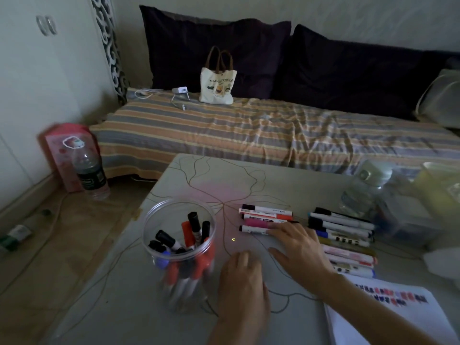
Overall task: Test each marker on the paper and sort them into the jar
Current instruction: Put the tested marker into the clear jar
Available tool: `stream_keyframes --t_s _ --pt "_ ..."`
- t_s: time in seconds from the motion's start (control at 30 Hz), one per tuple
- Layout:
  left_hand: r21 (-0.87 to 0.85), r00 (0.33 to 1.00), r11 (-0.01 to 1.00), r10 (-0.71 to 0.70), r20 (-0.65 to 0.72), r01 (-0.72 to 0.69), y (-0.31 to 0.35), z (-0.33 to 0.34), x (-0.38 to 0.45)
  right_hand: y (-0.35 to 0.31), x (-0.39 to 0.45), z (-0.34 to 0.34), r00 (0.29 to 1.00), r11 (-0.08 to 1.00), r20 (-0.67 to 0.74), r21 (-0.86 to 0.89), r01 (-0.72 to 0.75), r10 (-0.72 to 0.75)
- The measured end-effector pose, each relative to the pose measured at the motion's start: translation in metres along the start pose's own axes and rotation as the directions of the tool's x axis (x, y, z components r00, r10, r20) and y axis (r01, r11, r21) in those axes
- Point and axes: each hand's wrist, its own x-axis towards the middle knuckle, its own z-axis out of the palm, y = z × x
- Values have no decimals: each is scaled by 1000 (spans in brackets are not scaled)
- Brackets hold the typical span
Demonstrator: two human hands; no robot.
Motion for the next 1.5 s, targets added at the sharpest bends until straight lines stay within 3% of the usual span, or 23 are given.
stream_keyframes --t_s 0.23,0.43,0.57,0.63,0.67,0.73,0.83,0.87,0.9,0.97,1.0,1.07,1.13,1.2,1.27,1.33,1.43,1.5 --pt "27 993 999 -43 112 40 4 -13 -9 -16 7 -1 994 994 43 -36 -99 100" --pt "-17 998 1000 -7 70 8 9 -27 -17 -27 9 -1 994 994 15 29 -105 104" --pt "-38 998 998 -54 38 55 8 -27 -15 -24 4 -3 994 996 84 53 -70 66" --pt "-85 999 995 -41 25 43 10 -26 -14 -26 4 -18 994 976 49 195 -101 93" --pt "-128 999 991 -40 20 42 10 -28 -14 -30 5 -35 984 925 11 340 -170 177" --pt "-236 997 969 -66 32 71 16 -32 -10 -32 4 -74 907 687 41 639 -346 419" --pt "-496 979 844 -160 127 202 35 -38 -6 -24 -29 -127 768 345 194 808 -478 610" --pt "-602 960 747 -207 190 281 44 -40 -7 -19 -46 -141 736 255 243 831 -494 632" --pt "-726 932 585 -245 267 362 54 -44 -8 -16 -64 -152 707 183 279 845 -502 649" --pt "-854 883 243 -228 411 460 74 -52 -12 -11 -99 -166 667 77 323 864 -497 671" --pt "-863 874 158 -180 452 479 84 -57 -15 -10 -113 -170 653 34 342 870 -491 676" --pt "-869 870 70 -110 480 489 100 -61 -22 -8 -134 -173 642 -9 366 873 -487 673" --pt "-870 864 22 -132 486 493 109 -60 -28 -6 -148 -170 632 -54 412 861 -505 657" --pt "-863 847 -28 -181 501 504 114 -60 -30 -4 -156 -169 648 -26 475 817 -576 595" --pt "-857 837 -49 -191 512 513 117 -60 -30 -2 -159 -165 677 138 532 726 -674 509" --pt "-865 855 -2 -148 497 502 123 -59 -31 0 -160 -158 685 230 572 667 -709 451" --pt "-853 854 48 -81 515 519 140 -52 -34 -1 -159 -146 719 328 526 652 -684 454" --pt "-851 849 -6 -56 525 525 146 -48 -31 0 -158 -142 715 325 498 657 -681 491"
